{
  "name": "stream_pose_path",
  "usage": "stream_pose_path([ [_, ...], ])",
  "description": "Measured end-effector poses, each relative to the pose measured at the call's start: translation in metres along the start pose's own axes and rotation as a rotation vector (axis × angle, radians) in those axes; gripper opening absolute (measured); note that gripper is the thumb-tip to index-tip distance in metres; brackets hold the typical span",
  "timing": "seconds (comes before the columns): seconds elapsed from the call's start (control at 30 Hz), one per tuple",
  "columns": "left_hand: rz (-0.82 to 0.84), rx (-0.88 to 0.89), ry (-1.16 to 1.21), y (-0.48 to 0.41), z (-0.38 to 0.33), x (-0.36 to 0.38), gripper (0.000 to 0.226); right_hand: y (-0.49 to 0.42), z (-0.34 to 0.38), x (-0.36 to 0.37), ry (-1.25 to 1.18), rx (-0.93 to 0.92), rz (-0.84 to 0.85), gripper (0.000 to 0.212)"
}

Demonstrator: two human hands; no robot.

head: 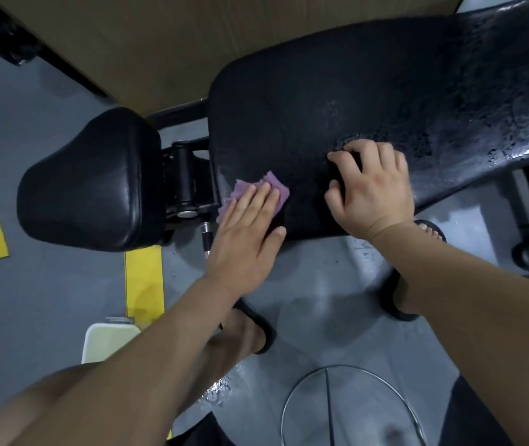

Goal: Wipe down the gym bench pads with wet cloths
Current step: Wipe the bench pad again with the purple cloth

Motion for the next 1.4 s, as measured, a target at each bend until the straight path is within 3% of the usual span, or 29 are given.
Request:
stream_pose_path([
  [0.13, 0.027, 0.028, -0.04, -0.017, 0.016, -0.01, 0.064, -0.001, 0.0, 0.002, -0.014, -0.003, -0.004, 0.044],
  [0.37, 0.004, -0.197, 0.034, -0.124, 0.068, -0.052, 0.063, -0.001, -0.004, 0.005, -0.005, 0.0, -0.019, 0.045],
  [0.5, 0.011, -0.258, 0.055, -0.137, 0.067, -0.053, 0.06, -0.001, -0.004, 0.005, -0.007, -0.005, -0.026, 0.045],
  [0.7, -0.048, -0.161, 0.042, -0.061, 0.029, -0.034, 0.068, -0.001, -0.003, 0.004, -0.004, -0.005, -0.006, 0.045],
  [0.93, 0.1, -0.199, -0.069, 0.008, -0.018, 0.006, 0.08, 0.001, 0.0, 0.0, 0.02, -0.009, -0.042, 0.042],
  [1.03, 0.135, -0.131, -0.129, 0.021, -0.02, 0.013, 0.09, 0.002, 0.0, 0.001, 0.018, -0.008, -0.058, 0.041],
  [1.1, 0.081, -0.005, -0.11, 0.025, -0.014, 0.008, 0.084, 0.002, -0.001, 0.001, 0.019, -0.005, -0.061, 0.041],
  [1.17, -0.041, 0.112, -0.069, 0.029, -0.006, -0.002, 0.064, 0.002, -0.001, 0.0, 0.017, -0.004, -0.061, 0.041],
  [1.23, -0.096, 0.15, -0.133, 0.027, -0.003, -0.002, 0.052, 0.002, 0.0, 0.0, 0.017, -0.008, -0.06, 0.042],
  [1.4, -0.202, 0.159, -0.289, 0.012, -0.045, 0.024, 0.055, 0.001, 0.0, 0.002, 0.025, -0.015, -0.043, 0.043],
])
Point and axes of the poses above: each hand's wrist, its own y-axis away from the middle knuckle, its own x-axis out of the palm, z = x × y, the point moved 10 cm from there along -y, towards the middle knuckle, and after that the axes turned 6 degrees about z, right-handed, at the moved point
